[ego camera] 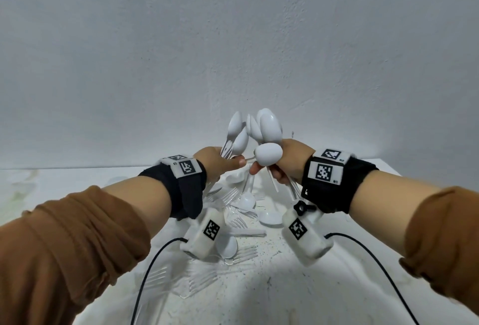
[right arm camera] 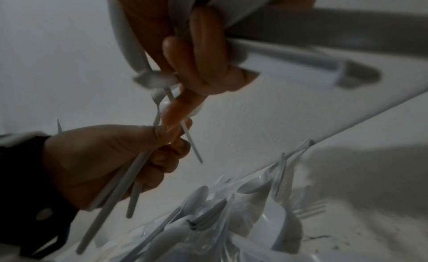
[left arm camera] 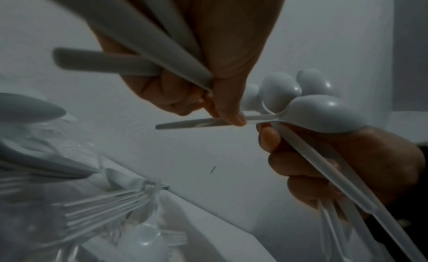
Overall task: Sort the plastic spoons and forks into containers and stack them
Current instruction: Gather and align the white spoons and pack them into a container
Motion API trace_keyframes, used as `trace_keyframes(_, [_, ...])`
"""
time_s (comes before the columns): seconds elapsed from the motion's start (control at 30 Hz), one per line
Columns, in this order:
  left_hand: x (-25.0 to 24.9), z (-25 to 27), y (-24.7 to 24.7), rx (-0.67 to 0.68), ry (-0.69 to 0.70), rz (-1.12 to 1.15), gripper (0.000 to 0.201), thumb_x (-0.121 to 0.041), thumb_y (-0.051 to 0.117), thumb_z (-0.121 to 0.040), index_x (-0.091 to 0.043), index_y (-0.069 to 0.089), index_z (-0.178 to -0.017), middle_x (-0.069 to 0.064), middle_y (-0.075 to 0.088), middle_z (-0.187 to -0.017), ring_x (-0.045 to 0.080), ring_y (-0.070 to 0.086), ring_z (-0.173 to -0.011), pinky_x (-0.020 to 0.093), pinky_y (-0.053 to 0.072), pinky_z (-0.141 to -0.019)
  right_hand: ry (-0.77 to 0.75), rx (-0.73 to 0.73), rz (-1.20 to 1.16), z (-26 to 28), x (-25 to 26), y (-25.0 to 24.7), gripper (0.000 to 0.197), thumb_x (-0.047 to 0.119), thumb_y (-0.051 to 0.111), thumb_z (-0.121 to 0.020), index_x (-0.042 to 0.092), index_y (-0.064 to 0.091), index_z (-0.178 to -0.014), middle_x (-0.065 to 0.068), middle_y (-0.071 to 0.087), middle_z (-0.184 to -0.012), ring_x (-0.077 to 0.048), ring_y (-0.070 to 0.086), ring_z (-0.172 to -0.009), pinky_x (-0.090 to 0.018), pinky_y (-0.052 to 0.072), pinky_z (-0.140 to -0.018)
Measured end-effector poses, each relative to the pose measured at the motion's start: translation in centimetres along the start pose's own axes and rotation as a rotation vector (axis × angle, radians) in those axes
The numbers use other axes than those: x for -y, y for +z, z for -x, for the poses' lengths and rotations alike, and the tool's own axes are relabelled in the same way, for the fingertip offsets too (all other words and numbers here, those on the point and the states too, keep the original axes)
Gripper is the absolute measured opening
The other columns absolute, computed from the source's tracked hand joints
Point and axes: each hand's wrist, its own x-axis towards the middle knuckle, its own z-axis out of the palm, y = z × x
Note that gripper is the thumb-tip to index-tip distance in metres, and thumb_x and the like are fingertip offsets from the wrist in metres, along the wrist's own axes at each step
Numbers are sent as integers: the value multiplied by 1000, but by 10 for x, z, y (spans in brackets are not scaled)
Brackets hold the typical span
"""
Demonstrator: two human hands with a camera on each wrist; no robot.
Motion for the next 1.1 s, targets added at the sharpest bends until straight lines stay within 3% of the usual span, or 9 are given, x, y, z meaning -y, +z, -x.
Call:
trace_keyframes(0.17, [1,3,-9,-11,31,-113,25,-45,56,-89,-20,56,-85,-6,55,-76,11,48,-71,22,34,-63,15,-87,-27,-7,-2,-3,30,18,45,-91,9,67,-74,-1,53,-44,-14,36,-37,-20,30,-39])
trace_keyframes(0.27, [4,0,-17,-28,46,-106,26,-44,50,-93,-22,62,-86,-4,62,-90,15,52,-85,25,36,-74,46,-146,22,-16,-7,-9,25,20,43,-91,5,64,-89,-5,55,-53,-18,41,-43,-23,31,-44])
trace_keyframes(0.33, [6,-2,-20,-32,55,-28,28,-40,50,-94,-23,59,-74,-4,60,-81,16,51,-76,26,38,-68,47,-155,68,-27,-12,-12,20,22,47,-91,8,58,-84,3,46,-38,-14,38,-37,-21,29,-42])
trace_keyframes(0.4, [9,-3,-22,-20,35,123,31,-35,51,-94,-18,55,-69,-1,52,-66,17,43,-59,26,35,-55,26,-134,161,-35,-15,-14,17,26,52,-90,12,54,-81,6,45,-35,-11,37,-33,-20,29,-41])
trace_keyframes(0.57, [9,-1,-20,23,15,532,13,-11,46,-98,-11,56,-89,-4,50,-56,5,44,-42,14,34,-41,-65,70,430,-51,-21,-11,13,18,49,-92,21,54,-80,2,54,-65,-17,50,-58,-22,37,-52])
trace_keyframes(0.63, [11,-1,-20,6,-1,605,16,-4,43,-98,-8,55,-89,-2,52,-58,4,46,-41,14,39,-41,-108,129,645,-57,-21,-7,6,21,53,-92,19,58,-95,-1,61,-81,-23,55,-79,-22,42,-63])
trace_keyframes(0.73, [13,-3,-21,-7,-34,618,19,0,41,-97,-9,54,-86,0,55,-66,5,45,-41,14,37,-39,-150,208,851,-70,-24,1,34,25,58,-89,10,58,-119,-11,62,-115,-28,57,-107,-28,42,-85])
trace_keyframes(0.97, [18,-10,-18,-77,-66,509,16,-7,44,-96,-15,55,-88,-2,47,-63,5,31,-37,14,24,-37,-186,340,1028,-96,-32,19,31,20,63,-85,11,61,-114,-11,65,-111,-28,60,-101,-25,41,-77])
trace_keyframes(1.1, [21,-12,-13,-74,-72,448,13,-14,49,-95,-15,56,-84,-4,46,-60,5,30,-37,15,25,-38,-200,388,1017,-103,-39,24,32,26,70,-82,14,63,-110,-7,67,-106,-21,56,-86,-21,36,-73])
